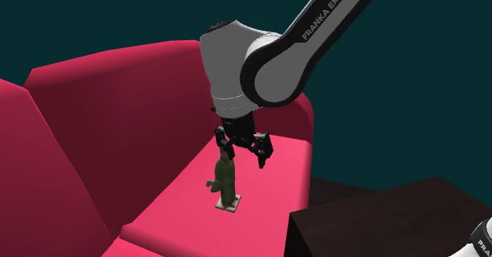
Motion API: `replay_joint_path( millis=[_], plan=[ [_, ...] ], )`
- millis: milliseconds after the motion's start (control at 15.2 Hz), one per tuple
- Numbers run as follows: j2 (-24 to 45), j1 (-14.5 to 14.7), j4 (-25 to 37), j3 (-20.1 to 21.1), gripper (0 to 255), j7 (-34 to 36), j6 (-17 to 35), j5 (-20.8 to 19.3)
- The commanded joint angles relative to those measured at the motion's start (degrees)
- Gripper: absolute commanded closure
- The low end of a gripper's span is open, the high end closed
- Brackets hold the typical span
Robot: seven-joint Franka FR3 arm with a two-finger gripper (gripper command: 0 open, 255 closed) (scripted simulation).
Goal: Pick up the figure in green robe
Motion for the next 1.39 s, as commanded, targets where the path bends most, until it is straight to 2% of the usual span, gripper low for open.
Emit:
replay_joint_path(
  millis=[0, 330, 726, 1320],
  plan=[
    [6.0, 6.0, 4.9, -5.2, 0, 6.4, -1.6, -5.3],
    [17.4, 15.9, 17.1, -13.5, 0, 15.0, -4.6, -11.1],
    [30.1, 24.5, 34.0, -20.3, 0, 20.5, -8.3, -13.6],
    [35.1, 26.5, 37.0, -22.8, 0, 21.9, -6.1, -15.8]
  ],
)
